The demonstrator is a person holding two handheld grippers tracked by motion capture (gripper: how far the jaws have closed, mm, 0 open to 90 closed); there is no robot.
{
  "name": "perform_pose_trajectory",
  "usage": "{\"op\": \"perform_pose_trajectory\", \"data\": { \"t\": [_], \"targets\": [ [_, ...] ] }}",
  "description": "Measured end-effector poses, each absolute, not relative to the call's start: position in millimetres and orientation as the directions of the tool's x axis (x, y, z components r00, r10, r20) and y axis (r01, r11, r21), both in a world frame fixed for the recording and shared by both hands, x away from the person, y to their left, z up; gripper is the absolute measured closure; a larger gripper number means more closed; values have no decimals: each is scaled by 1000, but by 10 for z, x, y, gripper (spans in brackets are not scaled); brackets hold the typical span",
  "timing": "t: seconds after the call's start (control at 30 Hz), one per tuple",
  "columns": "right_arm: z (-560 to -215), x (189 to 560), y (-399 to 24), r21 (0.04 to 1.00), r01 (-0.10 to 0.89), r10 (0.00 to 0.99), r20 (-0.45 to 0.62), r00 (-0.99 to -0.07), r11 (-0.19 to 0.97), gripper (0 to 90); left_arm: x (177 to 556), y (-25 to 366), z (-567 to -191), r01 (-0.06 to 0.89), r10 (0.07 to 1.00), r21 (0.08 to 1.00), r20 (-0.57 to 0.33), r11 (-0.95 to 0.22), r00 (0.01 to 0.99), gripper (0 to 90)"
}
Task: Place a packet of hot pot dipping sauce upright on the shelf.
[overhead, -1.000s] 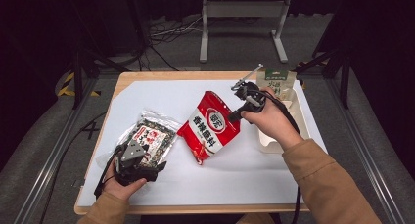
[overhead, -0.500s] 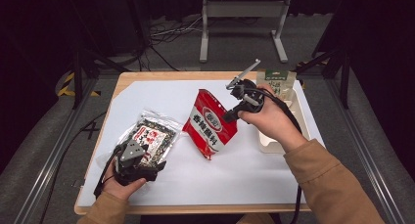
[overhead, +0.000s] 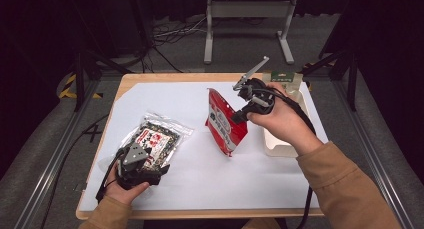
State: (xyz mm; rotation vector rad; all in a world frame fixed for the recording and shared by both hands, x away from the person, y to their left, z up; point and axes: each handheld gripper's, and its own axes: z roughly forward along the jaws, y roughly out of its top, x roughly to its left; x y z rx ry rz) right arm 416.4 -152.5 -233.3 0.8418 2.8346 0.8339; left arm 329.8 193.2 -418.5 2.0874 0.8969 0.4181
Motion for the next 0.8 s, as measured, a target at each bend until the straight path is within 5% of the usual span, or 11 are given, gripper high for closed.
{"op": "perform_pose_trajectory", "data": {
  "t": [0.8],
  "targets": [
    [-2023,4180,-1788,507,451,545,-45,-837,735,900,3298,1966,-4182,456,731,787,-10,-415,683,152]
  ]
}}
